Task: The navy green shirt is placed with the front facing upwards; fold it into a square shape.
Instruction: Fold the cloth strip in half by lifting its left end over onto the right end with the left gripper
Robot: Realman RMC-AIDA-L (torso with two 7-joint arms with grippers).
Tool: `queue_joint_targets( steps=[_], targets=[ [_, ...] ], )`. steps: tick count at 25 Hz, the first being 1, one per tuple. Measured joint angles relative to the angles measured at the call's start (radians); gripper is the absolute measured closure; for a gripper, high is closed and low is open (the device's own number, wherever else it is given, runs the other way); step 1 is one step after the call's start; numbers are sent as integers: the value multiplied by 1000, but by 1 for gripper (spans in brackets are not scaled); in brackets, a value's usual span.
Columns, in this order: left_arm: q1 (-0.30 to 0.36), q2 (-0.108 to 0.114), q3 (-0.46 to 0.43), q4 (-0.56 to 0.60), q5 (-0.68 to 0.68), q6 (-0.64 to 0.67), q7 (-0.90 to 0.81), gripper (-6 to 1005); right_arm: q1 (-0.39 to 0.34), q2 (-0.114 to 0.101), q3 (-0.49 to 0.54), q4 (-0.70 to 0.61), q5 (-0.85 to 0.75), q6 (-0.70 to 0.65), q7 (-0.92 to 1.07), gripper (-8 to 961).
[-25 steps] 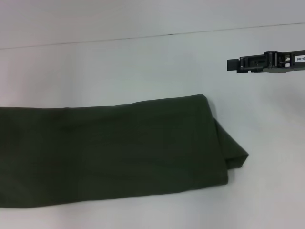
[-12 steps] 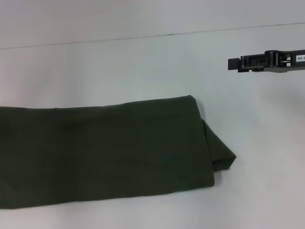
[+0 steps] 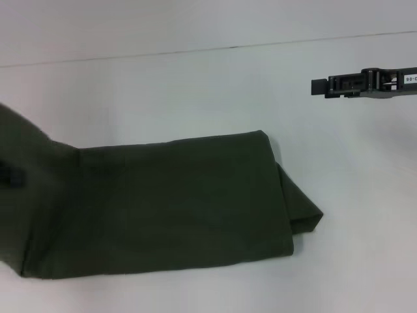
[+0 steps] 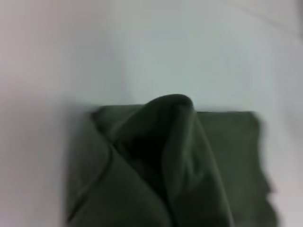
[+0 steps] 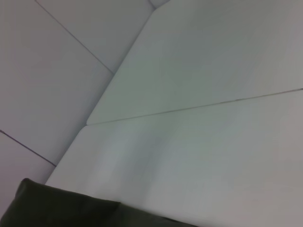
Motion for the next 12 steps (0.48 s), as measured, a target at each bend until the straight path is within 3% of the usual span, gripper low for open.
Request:
queue_joint_targets(
  steps=[6,12],
  targets=[
    [-28,-54,18,103,-173,5,19,934,1,-1,-4,0,-1,0,0,308],
    [-69,-151,40,162,-201,-36,23,935,-1,-1,-6,0,-1,-1,0,308]
  ],
)
